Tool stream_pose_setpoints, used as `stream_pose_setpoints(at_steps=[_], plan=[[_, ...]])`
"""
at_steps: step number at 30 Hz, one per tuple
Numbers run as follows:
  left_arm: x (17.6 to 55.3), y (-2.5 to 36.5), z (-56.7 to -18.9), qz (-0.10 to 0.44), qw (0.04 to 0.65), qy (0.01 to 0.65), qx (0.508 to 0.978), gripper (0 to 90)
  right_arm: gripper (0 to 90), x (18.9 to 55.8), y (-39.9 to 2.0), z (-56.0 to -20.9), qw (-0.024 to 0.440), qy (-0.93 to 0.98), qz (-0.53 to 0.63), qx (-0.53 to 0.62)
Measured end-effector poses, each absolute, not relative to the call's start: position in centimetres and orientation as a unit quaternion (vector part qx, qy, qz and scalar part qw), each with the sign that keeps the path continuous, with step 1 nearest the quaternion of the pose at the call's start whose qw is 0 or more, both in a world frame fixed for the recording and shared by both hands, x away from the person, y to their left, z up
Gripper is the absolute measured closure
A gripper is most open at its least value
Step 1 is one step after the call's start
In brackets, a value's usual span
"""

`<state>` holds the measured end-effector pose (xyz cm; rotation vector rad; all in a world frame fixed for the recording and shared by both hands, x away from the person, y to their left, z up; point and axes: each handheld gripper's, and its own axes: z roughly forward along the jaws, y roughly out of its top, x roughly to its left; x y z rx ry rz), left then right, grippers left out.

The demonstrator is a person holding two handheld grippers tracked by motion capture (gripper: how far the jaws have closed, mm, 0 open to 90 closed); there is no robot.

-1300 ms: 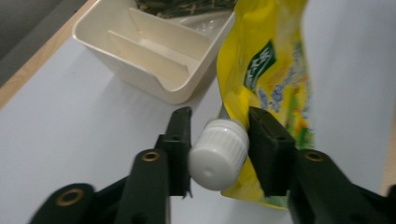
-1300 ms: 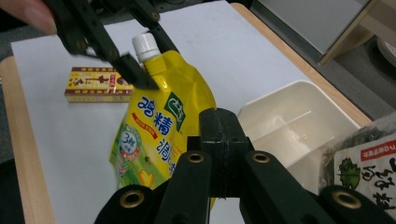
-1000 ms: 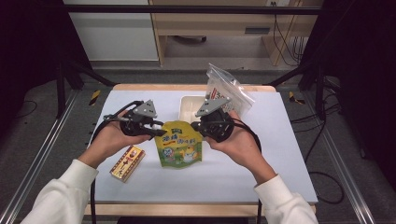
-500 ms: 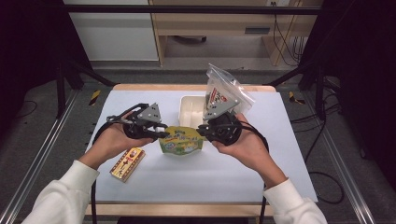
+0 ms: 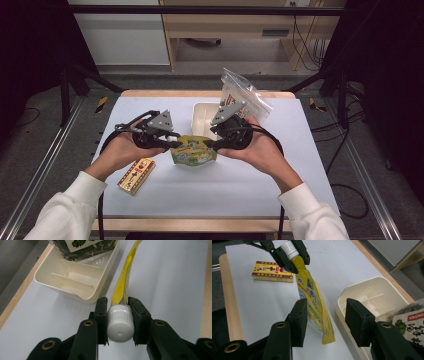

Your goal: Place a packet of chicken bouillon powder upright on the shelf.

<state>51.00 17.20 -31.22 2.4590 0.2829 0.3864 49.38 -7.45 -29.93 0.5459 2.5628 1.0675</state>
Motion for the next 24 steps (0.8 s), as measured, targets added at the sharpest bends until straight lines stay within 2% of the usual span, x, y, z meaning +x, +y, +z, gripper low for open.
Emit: stream_pose_setpoints(at_steps=[4,24], plan=[[51.0,17.1,-31.2,0.146,0.315,0.106,0.932,69.5,50.9,49.8,-7.0,-30.2,0.147,0.9,0.367,0.185],[50.9,17.1,-31.3,0.142,0.319,0.1,0.932,69.5,66.7,51.5,-5.3,-31.8,0.11,0.916,0.347,0.167]])
